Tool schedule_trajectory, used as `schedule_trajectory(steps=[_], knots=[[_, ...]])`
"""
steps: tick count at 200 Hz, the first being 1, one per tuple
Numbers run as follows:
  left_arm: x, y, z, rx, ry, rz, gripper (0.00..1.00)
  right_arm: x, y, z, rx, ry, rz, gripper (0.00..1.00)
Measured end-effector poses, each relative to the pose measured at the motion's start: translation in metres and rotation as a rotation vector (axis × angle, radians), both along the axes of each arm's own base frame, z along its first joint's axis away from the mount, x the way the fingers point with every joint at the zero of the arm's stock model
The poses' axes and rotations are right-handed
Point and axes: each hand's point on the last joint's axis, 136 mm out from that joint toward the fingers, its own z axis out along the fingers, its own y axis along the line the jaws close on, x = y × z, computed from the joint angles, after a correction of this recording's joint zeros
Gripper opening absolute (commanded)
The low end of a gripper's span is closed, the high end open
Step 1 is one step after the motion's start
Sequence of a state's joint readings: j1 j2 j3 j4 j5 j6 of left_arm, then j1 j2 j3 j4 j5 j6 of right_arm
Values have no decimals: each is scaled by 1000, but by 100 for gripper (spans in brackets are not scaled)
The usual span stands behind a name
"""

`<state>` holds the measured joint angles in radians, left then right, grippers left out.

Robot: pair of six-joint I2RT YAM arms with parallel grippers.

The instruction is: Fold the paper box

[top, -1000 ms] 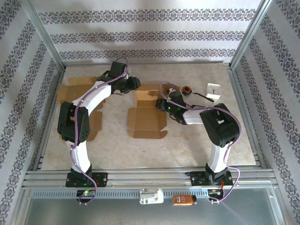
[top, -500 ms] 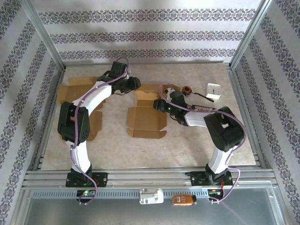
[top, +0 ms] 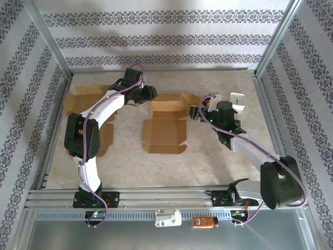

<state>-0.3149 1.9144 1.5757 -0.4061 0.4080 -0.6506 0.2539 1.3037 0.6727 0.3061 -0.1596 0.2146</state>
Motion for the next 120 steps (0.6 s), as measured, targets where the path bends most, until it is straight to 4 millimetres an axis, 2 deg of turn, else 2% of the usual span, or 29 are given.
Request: schedule_trajectory(steps=[10, 31, 57, 83, 98, 120], knots=[[0, 0, 0, 0, 0, 0, 41, 8, -6, -9, -55, 23, 11, 91], [0, 0, 0, 1, 2, 0, 41, 23, -5, -26, -129, 74, 70, 87], [0, 0, 0, 1, 3, 0, 41, 43, 0, -43, -165, 124, 124, 77], [-1, 0, 0, 1, 8, -2, 41, 62, 11, -46, -145, 156, 165, 65], [-1, 0, 0, 1, 9, -2, 41, 72, 17, -45, -126, 168, 184, 54], [-1, 0, 0, 1, 9, -2, 41, 75, 22, -44, -88, 187, 196, 43]])
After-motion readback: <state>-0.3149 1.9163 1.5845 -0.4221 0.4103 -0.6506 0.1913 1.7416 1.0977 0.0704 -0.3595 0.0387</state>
